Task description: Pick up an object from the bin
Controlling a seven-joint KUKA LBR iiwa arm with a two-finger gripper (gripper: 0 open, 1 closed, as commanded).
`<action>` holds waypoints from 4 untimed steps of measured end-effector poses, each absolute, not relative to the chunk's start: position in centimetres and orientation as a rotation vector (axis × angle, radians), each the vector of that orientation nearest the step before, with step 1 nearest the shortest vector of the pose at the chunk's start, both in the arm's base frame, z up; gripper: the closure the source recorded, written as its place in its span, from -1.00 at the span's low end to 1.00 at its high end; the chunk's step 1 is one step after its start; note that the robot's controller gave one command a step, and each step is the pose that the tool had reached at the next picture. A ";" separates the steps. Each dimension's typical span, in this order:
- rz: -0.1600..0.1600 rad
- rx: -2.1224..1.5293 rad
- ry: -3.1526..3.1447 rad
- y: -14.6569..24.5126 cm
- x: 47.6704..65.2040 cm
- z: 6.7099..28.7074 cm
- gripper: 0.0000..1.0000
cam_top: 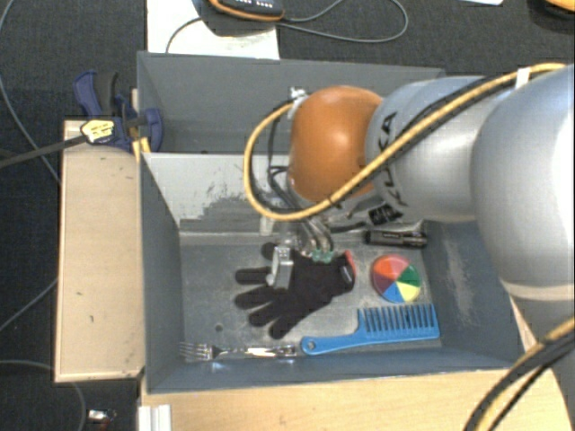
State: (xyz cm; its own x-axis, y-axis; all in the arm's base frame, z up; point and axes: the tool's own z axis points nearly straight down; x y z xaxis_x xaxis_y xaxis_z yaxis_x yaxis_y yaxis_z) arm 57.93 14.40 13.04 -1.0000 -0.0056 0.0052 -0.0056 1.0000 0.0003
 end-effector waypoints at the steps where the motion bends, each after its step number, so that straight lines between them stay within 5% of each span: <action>1: -0.002 0.003 -3.144 14.3 58.1 13.5 -1.00; 3: -0.003 0.326 -3.131 10.7 54.1 9.0 -1.00; 4: -0.001 0.251 -3.134 8.3 54.3 7.4 1.00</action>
Offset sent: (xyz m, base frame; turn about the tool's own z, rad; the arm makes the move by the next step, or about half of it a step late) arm -0.0290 -0.0371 -0.0262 -0.0654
